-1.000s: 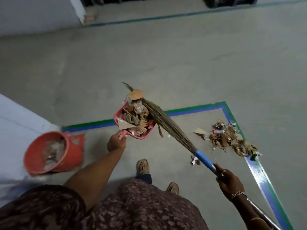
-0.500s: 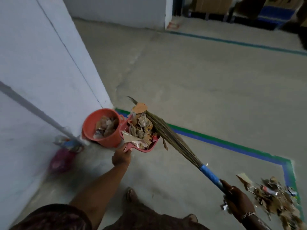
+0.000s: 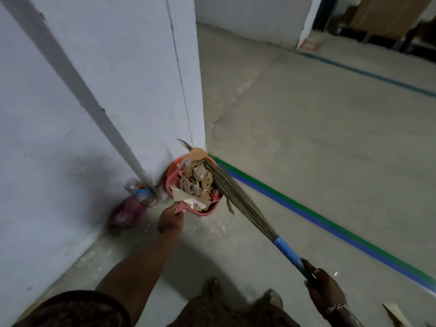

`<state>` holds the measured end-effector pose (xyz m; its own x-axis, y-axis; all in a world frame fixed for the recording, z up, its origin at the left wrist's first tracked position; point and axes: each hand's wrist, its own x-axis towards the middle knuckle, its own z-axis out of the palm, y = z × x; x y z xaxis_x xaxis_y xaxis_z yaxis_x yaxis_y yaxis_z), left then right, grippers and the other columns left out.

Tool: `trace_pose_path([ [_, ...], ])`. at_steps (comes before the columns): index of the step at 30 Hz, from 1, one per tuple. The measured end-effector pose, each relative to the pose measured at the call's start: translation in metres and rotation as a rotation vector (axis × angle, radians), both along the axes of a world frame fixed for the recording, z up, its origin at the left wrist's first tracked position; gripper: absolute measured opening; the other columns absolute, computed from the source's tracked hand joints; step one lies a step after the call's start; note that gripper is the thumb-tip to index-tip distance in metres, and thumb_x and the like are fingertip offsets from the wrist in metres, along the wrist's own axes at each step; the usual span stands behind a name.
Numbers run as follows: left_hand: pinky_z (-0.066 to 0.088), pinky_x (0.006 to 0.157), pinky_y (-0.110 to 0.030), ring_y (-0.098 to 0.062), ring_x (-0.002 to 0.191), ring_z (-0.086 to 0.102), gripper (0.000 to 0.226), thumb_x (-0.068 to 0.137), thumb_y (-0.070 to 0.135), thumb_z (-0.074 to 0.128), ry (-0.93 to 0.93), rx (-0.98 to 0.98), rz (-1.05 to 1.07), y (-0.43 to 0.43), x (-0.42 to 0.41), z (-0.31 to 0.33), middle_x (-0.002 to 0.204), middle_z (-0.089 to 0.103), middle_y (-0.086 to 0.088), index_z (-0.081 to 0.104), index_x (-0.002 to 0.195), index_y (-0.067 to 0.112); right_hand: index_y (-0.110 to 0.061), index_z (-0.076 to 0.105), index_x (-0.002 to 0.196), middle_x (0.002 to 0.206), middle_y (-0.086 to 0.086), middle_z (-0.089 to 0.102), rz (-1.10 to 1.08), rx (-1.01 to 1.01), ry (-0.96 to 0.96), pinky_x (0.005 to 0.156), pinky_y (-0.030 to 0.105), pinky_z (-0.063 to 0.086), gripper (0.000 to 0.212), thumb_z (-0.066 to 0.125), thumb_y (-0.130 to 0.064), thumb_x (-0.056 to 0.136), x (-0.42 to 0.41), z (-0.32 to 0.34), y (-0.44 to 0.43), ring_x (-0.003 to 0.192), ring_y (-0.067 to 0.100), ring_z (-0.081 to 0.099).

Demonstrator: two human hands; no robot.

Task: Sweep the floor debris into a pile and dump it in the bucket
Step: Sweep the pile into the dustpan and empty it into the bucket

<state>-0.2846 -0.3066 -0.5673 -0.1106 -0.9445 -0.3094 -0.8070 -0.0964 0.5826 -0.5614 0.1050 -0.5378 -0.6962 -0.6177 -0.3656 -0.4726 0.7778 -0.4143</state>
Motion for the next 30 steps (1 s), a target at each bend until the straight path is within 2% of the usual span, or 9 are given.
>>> trace_pose_path([
  [3,0.049,0.086,-0.039,-0.037,0.110,0.063,0.036,0.090,0.032,0.065,-0.089,-0.032,-0.011,-0.034,0.014,-0.001,0.117,0.071,-0.012,0.070,0.124,0.023,-0.043,0.052,0.139,0.089,-0.007,0.061,0.029,0.020,0.011,0.066,0.024,0.043,0.072,0.076,-0.015,0.077,0.007,-0.005,-0.038,0.083,0.020,0.068],
  [9,0.053,0.088,-0.044,-0.038,0.108,0.065,0.036,0.086,0.041,0.068,-0.160,-0.003,0.050,-0.087,0.036,-0.023,0.116,0.071,-0.010,0.071,0.119,0.027,-0.038,0.054,0.139,0.083,-0.009,0.054,0.074,0.074,0.042,0.066,0.028,0.045,0.071,0.077,-0.014,0.076,0.008,-0.012,-0.096,0.081,0.025,0.067],
  [15,0.052,0.088,-0.042,-0.037,0.109,0.066,0.036,0.088,0.038,0.067,-0.192,0.036,0.057,-0.132,0.027,-0.040,0.120,0.070,-0.011,0.072,0.120,0.024,-0.037,0.059,0.134,0.084,-0.012,0.053,0.080,0.194,0.031,0.064,0.036,0.053,0.062,0.075,-0.024,0.076,-0.005,-0.035,-0.142,0.082,0.025,0.067],
  [19,0.051,0.092,-0.043,-0.036,0.109,0.066,0.034,0.093,0.033,0.062,-0.172,0.051,-0.090,-0.166,0.011,-0.057,0.115,0.071,-0.017,0.073,0.117,0.012,-0.046,0.046,0.142,0.084,-0.012,0.048,0.099,0.182,-0.021,0.063,0.033,0.049,0.077,0.076,-0.020,0.076,-0.010,-0.050,-0.180,0.083,0.023,0.066],
  [23,0.049,0.098,-0.043,-0.034,0.117,0.062,0.038,0.092,0.038,0.064,-0.304,0.140,-0.079,-0.215,0.000,-0.073,0.124,0.068,-0.012,0.070,0.124,0.019,-0.063,0.029,0.139,0.093,-0.010,0.048,0.117,0.271,-0.077,0.070,0.033,0.050,0.074,0.067,-0.027,0.086,-0.012,-0.064,-0.230,0.093,0.021,0.064],
  [25,0.051,0.091,-0.041,-0.034,0.113,0.064,0.036,0.092,0.037,0.063,-0.323,0.199,-0.076,-0.230,-0.009,-0.071,0.120,0.070,-0.010,0.071,0.121,0.017,-0.056,0.035,0.144,0.095,-0.010,0.051,0.067,0.302,-0.087,0.069,0.029,0.046,0.068,0.064,-0.029,0.088,-0.012,-0.066,-0.250,0.092,0.019,0.062],
  [27,0.052,0.079,-0.035,-0.033,0.109,0.066,0.030,0.093,0.027,0.062,-0.359,0.242,-0.080,-0.241,-0.019,-0.072,0.115,0.070,-0.008,0.070,0.118,0.013,-0.046,0.043,0.143,0.096,-0.007,0.056,0.025,0.315,-0.098,0.073,0.031,0.048,0.062,0.065,-0.030,0.087,-0.011,-0.067,-0.267,0.094,0.022,0.063],
  [28,0.052,0.079,-0.035,-0.033,0.110,0.066,0.030,0.094,0.026,0.062,-0.422,0.245,-0.056,-0.248,-0.025,-0.071,0.116,0.070,-0.009,0.070,0.119,0.010,-0.043,0.047,0.141,0.098,-0.004,0.059,0.007,0.331,-0.102,0.075,0.032,0.049,0.058,0.065,-0.030,0.087,-0.010,-0.066,-0.275,0.095,0.024,0.064],
  [30,0.051,0.090,-0.044,-0.034,0.115,0.064,0.032,0.098,0.028,0.060,-0.561,0.234,-0.038,-0.259,-0.037,-0.066,0.120,0.069,-0.012,0.068,0.121,0.008,-0.043,0.046,0.140,0.102,-0.001,0.062,-0.007,0.351,-0.092,0.076,0.033,0.049,0.056,0.062,-0.028,0.089,-0.008,-0.065,-0.292,0.097,0.026,0.064],
])
